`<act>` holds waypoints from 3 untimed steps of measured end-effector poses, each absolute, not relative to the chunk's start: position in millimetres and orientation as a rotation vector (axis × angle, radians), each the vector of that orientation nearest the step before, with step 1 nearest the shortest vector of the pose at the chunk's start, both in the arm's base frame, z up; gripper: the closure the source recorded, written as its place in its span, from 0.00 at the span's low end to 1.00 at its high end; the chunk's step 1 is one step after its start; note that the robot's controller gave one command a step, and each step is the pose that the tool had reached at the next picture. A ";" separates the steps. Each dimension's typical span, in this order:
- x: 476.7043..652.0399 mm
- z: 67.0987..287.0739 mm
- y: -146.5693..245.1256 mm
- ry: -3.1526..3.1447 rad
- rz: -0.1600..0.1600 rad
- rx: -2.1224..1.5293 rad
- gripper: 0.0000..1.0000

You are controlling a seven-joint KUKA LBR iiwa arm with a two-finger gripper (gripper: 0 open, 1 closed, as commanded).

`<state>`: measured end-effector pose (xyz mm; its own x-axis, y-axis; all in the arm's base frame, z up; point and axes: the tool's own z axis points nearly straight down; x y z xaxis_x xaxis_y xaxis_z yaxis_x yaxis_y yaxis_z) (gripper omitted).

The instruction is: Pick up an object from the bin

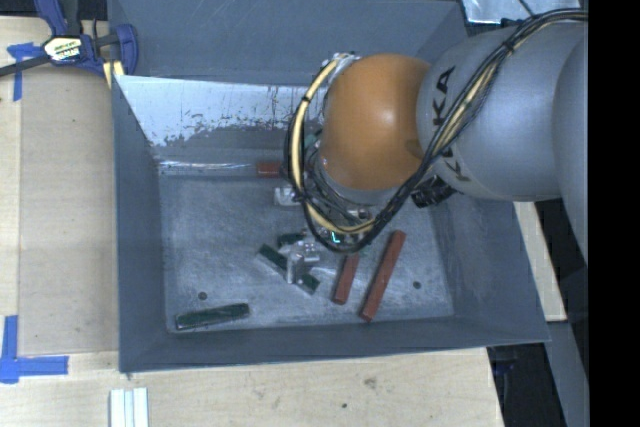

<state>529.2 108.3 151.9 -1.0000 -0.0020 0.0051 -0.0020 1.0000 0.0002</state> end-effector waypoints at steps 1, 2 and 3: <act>531.2 155.6 107.9 -3.144 -0.002 0.000 0.00; 569.5 78.1 84.2 -3.156 -0.001 0.161 1.00; 569.6 78.1 84.2 -3.156 -0.002 0.160 1.00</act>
Offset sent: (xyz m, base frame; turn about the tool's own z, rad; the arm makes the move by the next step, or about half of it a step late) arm 0.0338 -0.0233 -0.0819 -0.1021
